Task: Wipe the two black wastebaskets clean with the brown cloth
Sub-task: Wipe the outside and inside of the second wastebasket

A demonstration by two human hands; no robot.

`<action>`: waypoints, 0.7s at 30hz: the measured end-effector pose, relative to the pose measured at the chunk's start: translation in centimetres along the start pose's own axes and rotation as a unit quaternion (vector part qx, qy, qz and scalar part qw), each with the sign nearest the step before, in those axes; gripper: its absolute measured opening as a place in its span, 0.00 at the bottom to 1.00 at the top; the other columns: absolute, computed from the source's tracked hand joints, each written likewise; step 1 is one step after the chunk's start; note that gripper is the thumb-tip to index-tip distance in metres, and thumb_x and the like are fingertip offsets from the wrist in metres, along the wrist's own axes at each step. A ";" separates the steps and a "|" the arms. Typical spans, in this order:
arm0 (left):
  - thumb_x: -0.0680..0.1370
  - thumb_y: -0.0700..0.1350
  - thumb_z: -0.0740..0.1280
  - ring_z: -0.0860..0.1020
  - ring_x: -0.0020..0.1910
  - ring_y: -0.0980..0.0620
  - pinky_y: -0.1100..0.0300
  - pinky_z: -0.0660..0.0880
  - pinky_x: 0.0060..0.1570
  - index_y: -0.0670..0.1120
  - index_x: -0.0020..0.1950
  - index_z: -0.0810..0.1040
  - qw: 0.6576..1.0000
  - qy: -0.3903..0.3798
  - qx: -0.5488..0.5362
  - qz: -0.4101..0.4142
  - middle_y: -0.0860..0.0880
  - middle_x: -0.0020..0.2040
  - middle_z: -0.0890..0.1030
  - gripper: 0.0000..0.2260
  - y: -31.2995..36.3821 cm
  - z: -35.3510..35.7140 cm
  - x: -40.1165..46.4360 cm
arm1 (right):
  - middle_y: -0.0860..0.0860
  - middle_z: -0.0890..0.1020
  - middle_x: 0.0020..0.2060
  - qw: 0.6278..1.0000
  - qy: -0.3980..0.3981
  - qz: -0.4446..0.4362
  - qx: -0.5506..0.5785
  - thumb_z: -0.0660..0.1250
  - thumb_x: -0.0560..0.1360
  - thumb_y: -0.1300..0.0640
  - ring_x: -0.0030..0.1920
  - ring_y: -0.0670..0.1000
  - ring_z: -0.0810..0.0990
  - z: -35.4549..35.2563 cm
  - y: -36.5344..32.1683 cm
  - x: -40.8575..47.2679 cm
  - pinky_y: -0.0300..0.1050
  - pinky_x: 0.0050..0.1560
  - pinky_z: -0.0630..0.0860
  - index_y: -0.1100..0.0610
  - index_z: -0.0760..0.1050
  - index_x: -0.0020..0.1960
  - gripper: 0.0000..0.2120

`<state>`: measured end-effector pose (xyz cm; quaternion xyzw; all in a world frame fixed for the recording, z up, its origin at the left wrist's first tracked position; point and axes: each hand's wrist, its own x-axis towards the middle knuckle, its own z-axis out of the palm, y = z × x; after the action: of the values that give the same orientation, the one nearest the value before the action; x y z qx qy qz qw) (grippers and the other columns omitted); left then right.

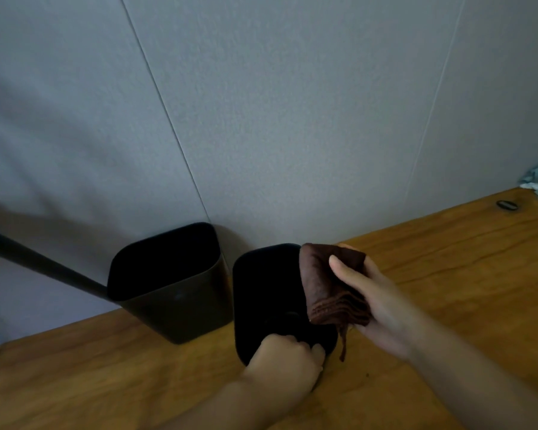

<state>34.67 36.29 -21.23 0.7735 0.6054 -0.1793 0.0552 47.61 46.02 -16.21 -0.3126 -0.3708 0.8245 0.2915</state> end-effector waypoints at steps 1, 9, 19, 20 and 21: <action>0.84 0.49 0.52 0.77 0.49 0.40 0.51 0.71 0.41 0.41 0.64 0.68 1.000 -0.005 -0.006 -0.010 0.41 0.53 0.79 0.15 0.0 -0.2 -0.1 | 0.53 0.82 0.58 1.000 0.014 -0.015 -0.015 0.71 0.69 0.53 0.54 0.53 0.84 0.2 0.1 0.1 0.47 0.45 0.81 0.48 0.72 0.66 0.26; 0.82 0.46 0.59 0.79 0.50 0.57 0.57 0.77 0.53 0.54 0.58 0.74 0.824 0.199 -0.498 -0.183 0.55 0.51 0.80 0.07 -5.0 -4.3 -3.2 | 0.56 0.83 0.56 0.994 0.007 -0.069 -0.083 0.64 0.73 0.49 0.55 0.52 0.83 1.0 -0.6 0.6 0.45 0.47 0.81 0.57 0.76 0.61 0.19; 0.73 0.45 0.70 0.67 0.71 0.58 0.49 0.65 0.71 0.55 0.59 0.81 0.771 0.308 -0.558 0.020 0.54 0.70 0.70 0.15 -8.2 -6.1 -4.6 | 0.49 0.86 0.50 0.984 -0.077 -0.032 -0.159 0.59 0.78 0.50 0.52 0.47 0.84 3.5 -2.1 -0.6 0.41 0.50 0.81 0.57 0.78 0.59 0.16; 0.73 0.47 0.70 0.66 0.71 0.59 0.50 0.65 0.71 0.54 0.56 0.82 0.777 0.312 -0.546 0.017 0.55 0.69 0.71 0.12 -8.3 -6.0 -4.8 | 0.48 0.86 0.51 0.980 -0.078 -0.034 -0.178 0.59 0.77 0.48 0.52 0.45 0.84 3.5 -2.2 -0.6 0.40 0.51 0.81 0.56 0.78 0.59 0.18; 0.73 0.48 0.71 0.65 0.72 0.59 0.51 0.64 0.71 0.52 0.54 0.82 0.783 0.314 -0.537 0.018 0.56 0.70 0.71 0.11 -8.5 -5.8 -5.1 | 0.46 0.85 0.52 0.977 -0.076 -0.042 -0.194 0.59 0.76 0.46 0.54 0.43 0.83 3.4 -2.3 -0.6 0.40 0.53 0.80 0.55 0.78 0.60 0.19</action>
<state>26.70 35.60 -12.99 0.6430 0.5736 0.4284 0.2721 46.06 45.40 -12.42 -0.2838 -0.5573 0.7453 0.2310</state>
